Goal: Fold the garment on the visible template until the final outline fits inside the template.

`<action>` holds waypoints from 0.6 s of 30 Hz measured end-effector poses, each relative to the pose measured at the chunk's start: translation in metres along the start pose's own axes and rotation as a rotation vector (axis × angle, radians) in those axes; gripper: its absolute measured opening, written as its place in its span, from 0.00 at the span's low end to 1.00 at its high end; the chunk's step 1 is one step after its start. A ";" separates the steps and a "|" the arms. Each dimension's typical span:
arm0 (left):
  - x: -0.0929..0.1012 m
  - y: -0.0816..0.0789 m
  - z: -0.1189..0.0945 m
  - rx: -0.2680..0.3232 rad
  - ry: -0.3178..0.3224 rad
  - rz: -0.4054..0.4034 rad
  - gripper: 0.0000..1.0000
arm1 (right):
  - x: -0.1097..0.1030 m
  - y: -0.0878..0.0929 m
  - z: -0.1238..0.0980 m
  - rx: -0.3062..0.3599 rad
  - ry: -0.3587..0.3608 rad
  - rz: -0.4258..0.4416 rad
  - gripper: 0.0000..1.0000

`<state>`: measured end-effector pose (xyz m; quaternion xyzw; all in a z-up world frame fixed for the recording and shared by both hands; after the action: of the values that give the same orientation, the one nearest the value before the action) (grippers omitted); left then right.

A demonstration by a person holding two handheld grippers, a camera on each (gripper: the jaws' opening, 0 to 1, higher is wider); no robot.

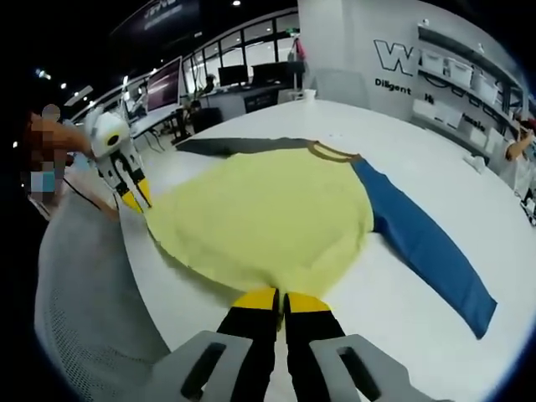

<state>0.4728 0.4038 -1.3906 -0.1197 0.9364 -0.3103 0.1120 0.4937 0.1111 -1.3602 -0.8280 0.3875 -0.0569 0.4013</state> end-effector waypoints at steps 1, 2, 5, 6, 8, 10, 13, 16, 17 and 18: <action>0.000 0.002 0.000 -0.002 -0.007 -0.001 0.29 | 0.001 0.000 0.000 0.001 0.001 0.001 0.00; -0.001 0.006 0.001 -0.003 -0.017 -0.005 0.34 | 0.002 0.000 -0.001 0.000 0.004 0.002 0.00; -0.006 0.015 0.001 -0.005 -0.051 -0.011 0.43 | 0.003 -0.001 -0.002 0.002 0.006 0.007 0.00; -0.007 0.018 0.001 -0.009 -0.058 -0.020 0.44 | 0.003 -0.001 -0.002 0.002 0.007 0.007 0.00; -0.008 0.025 0.002 -0.027 -0.070 -0.033 0.43 | 0.003 -0.001 -0.002 0.000 0.006 0.006 0.00; -0.008 0.030 0.004 -0.038 -0.082 -0.023 0.42 | 0.003 -0.001 -0.002 -0.002 0.008 0.004 0.00; -0.006 0.037 0.006 -0.056 -0.097 -0.008 0.42 | 0.003 -0.002 -0.001 -0.003 0.008 0.004 0.00; -0.007 0.042 0.006 -0.075 -0.112 0.053 0.36 | 0.004 -0.002 -0.001 -0.005 0.008 0.002 0.00; -0.007 0.041 0.006 -0.069 -0.114 0.021 0.33 | 0.004 -0.001 -0.002 -0.005 0.008 0.001 0.00; -0.007 0.040 0.005 -0.068 -0.115 0.022 0.28 | 0.004 -0.001 -0.002 -0.006 0.008 0.002 0.00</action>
<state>0.4751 0.4341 -1.4181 -0.1305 0.9397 -0.2697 0.1648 0.4964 0.1081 -1.3591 -0.8286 0.3899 -0.0586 0.3975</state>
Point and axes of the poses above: the point that each gripper's makers call its tool centre point, and the gripper's own axes: z roughly forward along the fingers, x roughly to its right, y roughly out of its underside, the point moved 3 cm from there along -z, roughly backward along the fingers, and after that the axes turned 12 degrees about -y, right-handed, at the moved point
